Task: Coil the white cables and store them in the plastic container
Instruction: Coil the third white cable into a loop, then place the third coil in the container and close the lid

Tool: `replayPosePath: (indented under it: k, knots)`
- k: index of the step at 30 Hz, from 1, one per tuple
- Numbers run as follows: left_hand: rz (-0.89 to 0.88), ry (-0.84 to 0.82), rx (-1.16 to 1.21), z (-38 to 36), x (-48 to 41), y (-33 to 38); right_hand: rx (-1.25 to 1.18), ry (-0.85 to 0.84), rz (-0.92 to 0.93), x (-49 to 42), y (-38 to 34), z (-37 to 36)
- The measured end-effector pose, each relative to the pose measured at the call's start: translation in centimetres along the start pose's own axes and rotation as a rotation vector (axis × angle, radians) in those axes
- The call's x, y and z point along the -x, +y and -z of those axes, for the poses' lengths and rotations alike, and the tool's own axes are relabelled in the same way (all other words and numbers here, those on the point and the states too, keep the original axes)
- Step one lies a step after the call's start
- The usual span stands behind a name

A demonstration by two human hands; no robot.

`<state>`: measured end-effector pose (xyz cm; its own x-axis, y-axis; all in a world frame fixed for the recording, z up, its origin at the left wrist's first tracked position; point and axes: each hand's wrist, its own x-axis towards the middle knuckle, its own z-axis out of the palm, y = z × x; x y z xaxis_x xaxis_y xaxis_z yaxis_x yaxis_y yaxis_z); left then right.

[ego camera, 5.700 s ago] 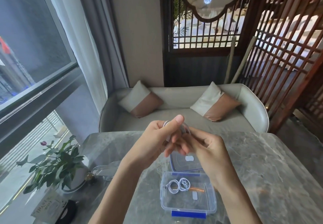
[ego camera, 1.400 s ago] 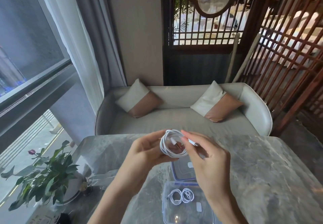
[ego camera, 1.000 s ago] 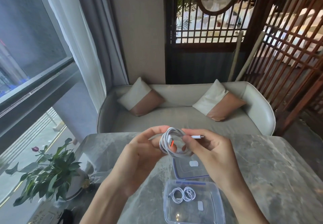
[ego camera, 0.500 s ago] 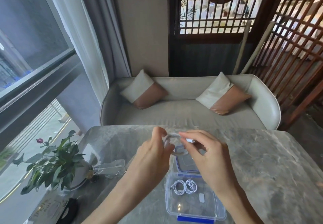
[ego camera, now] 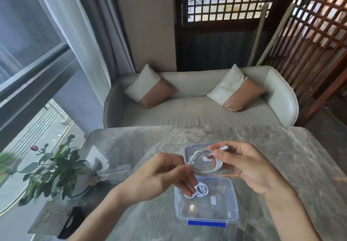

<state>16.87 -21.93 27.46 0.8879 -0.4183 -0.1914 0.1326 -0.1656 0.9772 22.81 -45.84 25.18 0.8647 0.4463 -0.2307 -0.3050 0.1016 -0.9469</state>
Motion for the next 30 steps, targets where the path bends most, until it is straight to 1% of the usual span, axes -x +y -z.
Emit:
replayPosePath:
  k: [2,3,5,7,9,10,12,15,18,20,22,24,27,30]
  knots:
    - [0.020,-0.041,-0.004,0.3,-0.3,-0.4,0.043,0.002,-0.008,-0.1,0.3,0.4]
    - [0.043,-0.013,-0.029,0.3,-0.8,-0.7,0.065,0.027,-0.010,-0.2,0.8,0.5]
    - [0.083,0.102,-0.071,0.1,-2.2,-1.9,0.087,0.080,-0.030,-0.5,2.0,0.5]
    - [0.110,0.183,-0.088,-0.4,-3.7,-3.5,0.110,0.096,-0.077,-0.7,3.8,1.1]
    - [0.144,0.195,-0.111,-1.1,-5.1,-5.4,0.124,0.163,-0.134,-0.8,5.7,1.9]
    - [0.163,0.190,-0.134,-1.5,-5.9,-6.5,0.109,0.224,-0.161,-0.9,6.9,2.4]
    - [0.203,0.202,-0.174,-2.2,-7.5,-9.0,-0.011,0.357,-0.193,-1.3,9.6,3.2]
    - [0.261,0.292,-0.235,-3.1,-10.3,-13.5,-0.233,0.499,-0.243,-2.1,13.8,4.2]
    - [0.331,0.391,-0.359,-3.6,-12.5,-18.7,-0.536,0.604,-0.394,-3.6,18.8,5.2]
    - [0.420,0.440,-0.444,-3.6,-13.3,-22.4,-0.709,0.684,-0.532,-4.8,22.2,5.7]
    - [0.542,0.423,-0.576,-3.6,-13.6,-25.6,-0.775,0.757,-0.671,-5.7,25.0,6.1]
    - [0.656,0.398,-0.679,-3.5,-13.5,-28.2,-0.747,0.825,-0.773,-6.1,27.1,6.3]
    - [0.755,0.378,-0.649,-3.8,-13.0,-30.8,-0.650,0.931,-0.879,-6.6,28.9,6.7]
    - [0.786,0.327,-0.593,-4.2,-12.8,-32.2,-0.641,0.981,-0.912,-7.6,29.9,7.4]
